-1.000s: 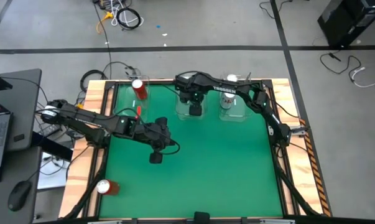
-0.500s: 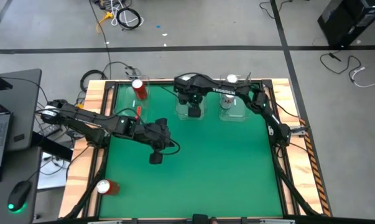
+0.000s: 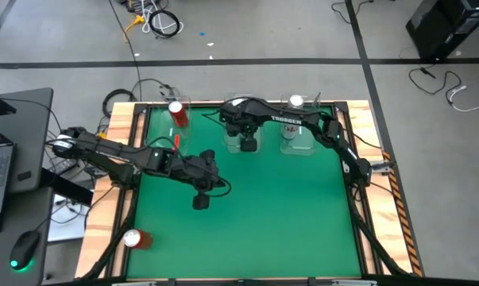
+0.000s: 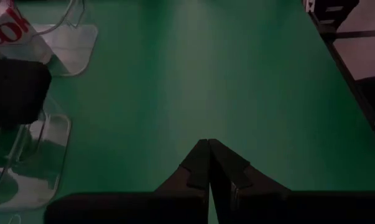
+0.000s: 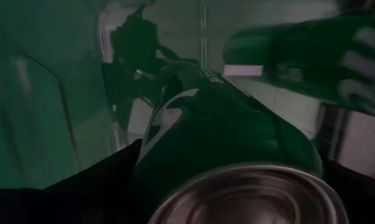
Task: Sort soda cans
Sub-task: Put the green soda can into the center transparent bin, then put the red soda can into the left transparent bin
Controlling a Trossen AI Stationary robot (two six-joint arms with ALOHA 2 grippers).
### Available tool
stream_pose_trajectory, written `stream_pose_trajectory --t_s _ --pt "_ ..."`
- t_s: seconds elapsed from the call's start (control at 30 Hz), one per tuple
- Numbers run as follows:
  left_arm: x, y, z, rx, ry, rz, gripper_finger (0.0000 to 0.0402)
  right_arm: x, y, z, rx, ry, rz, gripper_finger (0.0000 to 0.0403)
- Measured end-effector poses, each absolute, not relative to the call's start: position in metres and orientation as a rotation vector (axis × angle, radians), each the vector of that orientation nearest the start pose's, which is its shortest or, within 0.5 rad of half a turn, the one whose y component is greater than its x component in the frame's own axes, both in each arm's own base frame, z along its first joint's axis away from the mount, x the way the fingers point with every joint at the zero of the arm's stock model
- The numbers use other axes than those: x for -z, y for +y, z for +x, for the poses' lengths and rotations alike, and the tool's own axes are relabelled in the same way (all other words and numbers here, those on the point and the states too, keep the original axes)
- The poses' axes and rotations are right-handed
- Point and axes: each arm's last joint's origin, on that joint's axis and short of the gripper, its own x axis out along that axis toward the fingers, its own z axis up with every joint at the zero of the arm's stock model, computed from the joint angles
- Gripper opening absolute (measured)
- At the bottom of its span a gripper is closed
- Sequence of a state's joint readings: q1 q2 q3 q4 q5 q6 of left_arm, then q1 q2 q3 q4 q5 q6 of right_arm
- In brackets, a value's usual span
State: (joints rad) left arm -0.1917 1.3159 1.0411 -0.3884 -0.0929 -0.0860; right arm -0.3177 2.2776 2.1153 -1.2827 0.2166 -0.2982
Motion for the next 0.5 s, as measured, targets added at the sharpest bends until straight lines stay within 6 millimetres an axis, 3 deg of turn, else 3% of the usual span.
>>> stream_pose_trajectory --t_s 0.13,0.5 --pt "-0.296 -0.053 0.276 0.07 0.68 0.018 0.0008 -0.248 -0.148 0.432 0.239 1.458 -0.167 0.0387" --pt "-0.318 -0.066 0.265 0.068 0.765 0.051 0.0007 -0.302 -0.141 0.431 0.252 1.317 -0.212 0.0327"
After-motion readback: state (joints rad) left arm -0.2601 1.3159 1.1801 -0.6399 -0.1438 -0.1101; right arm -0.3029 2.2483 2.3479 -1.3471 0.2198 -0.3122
